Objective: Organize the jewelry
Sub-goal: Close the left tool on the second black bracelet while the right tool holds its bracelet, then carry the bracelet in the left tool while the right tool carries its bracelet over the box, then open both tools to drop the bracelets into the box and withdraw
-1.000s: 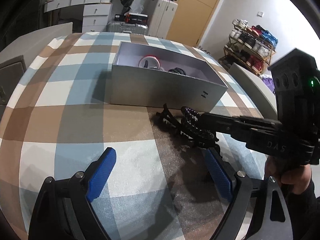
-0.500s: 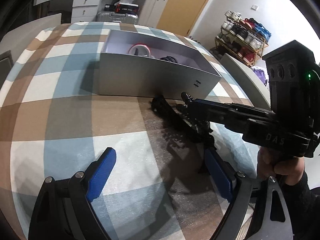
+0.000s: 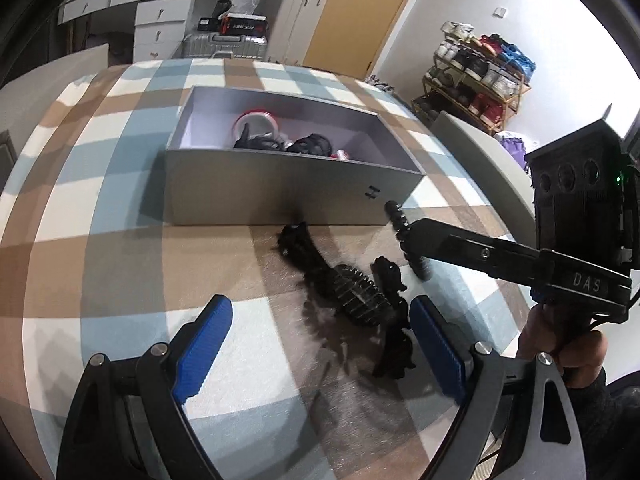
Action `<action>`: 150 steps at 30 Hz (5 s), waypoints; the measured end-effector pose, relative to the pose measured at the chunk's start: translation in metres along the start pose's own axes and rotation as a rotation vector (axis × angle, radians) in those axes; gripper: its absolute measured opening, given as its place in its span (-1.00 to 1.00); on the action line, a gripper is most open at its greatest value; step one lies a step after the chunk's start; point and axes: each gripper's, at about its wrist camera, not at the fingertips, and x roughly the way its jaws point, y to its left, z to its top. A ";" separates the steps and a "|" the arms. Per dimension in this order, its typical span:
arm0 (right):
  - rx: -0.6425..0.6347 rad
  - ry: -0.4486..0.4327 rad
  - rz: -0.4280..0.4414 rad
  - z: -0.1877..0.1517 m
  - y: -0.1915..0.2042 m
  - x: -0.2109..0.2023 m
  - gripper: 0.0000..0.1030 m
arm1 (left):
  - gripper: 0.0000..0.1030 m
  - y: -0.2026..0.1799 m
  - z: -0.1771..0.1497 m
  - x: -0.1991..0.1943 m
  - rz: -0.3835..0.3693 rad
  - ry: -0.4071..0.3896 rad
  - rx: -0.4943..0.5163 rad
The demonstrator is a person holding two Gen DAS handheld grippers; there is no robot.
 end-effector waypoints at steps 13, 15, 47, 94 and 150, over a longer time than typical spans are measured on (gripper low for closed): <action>-0.014 -0.022 -0.102 -0.008 -0.011 -0.021 -0.90 | 0.70 -0.023 0.009 0.033 -0.023 0.111 0.129; -0.012 -0.036 -0.115 -0.008 -0.012 -0.025 -0.89 | 0.70 -0.024 0.009 0.037 -0.019 0.127 0.126; -0.070 0.051 -0.182 -0.005 0.004 0.012 -0.58 | -0.27 -0.021 -0.010 0.008 0.067 0.118 0.136; -0.091 -0.113 -0.069 0.024 0.051 -0.013 -0.82 | -0.27 0.011 0.033 -0.042 0.050 -0.089 0.041; -0.074 -0.092 -0.230 0.083 -0.007 0.014 -0.57 | 0.63 0.017 0.105 0.023 0.079 -0.003 0.045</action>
